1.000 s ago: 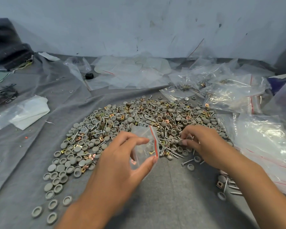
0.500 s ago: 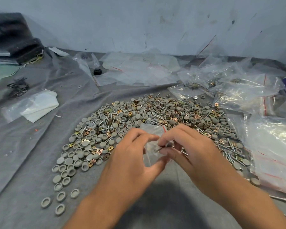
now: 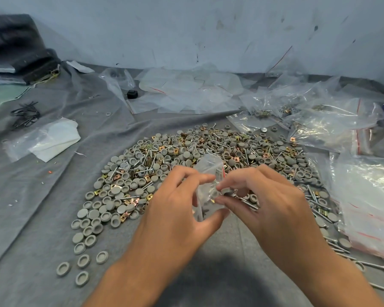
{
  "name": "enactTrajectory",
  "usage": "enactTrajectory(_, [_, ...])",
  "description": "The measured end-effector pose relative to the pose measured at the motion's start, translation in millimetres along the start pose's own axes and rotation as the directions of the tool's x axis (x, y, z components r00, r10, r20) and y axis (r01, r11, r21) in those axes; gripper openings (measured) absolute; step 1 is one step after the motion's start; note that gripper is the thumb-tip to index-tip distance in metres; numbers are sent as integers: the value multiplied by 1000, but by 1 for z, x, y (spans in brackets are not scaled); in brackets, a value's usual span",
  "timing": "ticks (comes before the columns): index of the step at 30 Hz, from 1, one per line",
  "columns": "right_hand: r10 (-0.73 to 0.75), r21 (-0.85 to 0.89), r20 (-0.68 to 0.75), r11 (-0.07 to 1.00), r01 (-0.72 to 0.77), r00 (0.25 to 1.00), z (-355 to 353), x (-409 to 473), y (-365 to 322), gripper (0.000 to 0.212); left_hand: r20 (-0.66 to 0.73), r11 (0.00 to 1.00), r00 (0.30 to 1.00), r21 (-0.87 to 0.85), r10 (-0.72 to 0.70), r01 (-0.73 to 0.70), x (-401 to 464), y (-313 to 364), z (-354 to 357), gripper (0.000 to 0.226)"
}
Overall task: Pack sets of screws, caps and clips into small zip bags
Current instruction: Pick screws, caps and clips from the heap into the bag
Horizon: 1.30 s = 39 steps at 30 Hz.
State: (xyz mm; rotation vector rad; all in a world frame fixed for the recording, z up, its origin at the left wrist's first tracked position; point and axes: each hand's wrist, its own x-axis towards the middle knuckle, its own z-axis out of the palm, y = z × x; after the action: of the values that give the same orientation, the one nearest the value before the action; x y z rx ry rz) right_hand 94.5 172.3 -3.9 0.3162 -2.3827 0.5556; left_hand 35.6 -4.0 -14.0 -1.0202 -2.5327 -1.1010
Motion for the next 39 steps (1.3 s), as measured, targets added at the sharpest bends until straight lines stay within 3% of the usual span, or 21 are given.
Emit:
enactTrajectory(5, [-46,-31,21,998,47,999,5,1,3,22,-19,1000,1000,-17,15,-16,1,2,2,46])
enactTrajectory(8, [-11,13,-38,1000,12,999,3,4,7,25,-25,1000,1000,-19,5,-5,2,0,2,49])
enactTrajectory(11, [184,67,-85,982,-178,979,-11,6,29,17,-36,997,998,-61,-53,50,3,-3,-3,54])
enactTrajectory(13, [399,-33,77,917,-398,914,-22,5,51,20,-56,978,990,-168,-132,121,4,-5,-14,53])
enactTrajectory(14, [487,-135,193,873,-468,852,-24,2,62,22,-34,939,982,-301,-185,167,5,-7,-21,55])
enactTrajectory(16, [563,-300,353,825,-480,747,-21,-6,74,23,59,742,971,-634,-234,217,9,-12,-40,62])
enactTrajectory(17, [559,-333,393,827,-454,731,-18,-8,76,23,74,640,966,-736,-250,222,10,-16,-50,66])
enactTrajectory(18, [543,-343,417,837,-427,729,-14,-9,76,24,62,600,959,-768,-275,222,13,-21,-55,69])
enactTrajectory(22, [535,-392,512,842,-371,672,-7,-8,78,31,151,656,933,-674,-328,339,14,-29,-49,63])
enactTrajectory(24, [529,-387,524,846,-367,668,-4,-8,79,24,194,715,932,-599,-305,359,10,-23,-41,58])
enactTrajectory(26, [514,-358,511,856,-374,689,-4,-8,78,15,123,838,958,-464,-259,286,5,-20,-34,49])
enactTrajectory(28, [512,-344,500,857,-382,699,-3,-8,76,17,12,962,984,-207,-179,178,3,-17,-26,33])
enactTrajectory(30, [514,-352,498,856,-379,698,-4,-9,76,20,-20,993,993,-18,-114,113,4,-13,-20,30])
enactTrajectory(39, [475,-389,526,872,-297,705,-9,-19,77,26,-3,987,987,-25,-161,161,3,-15,-13,27])
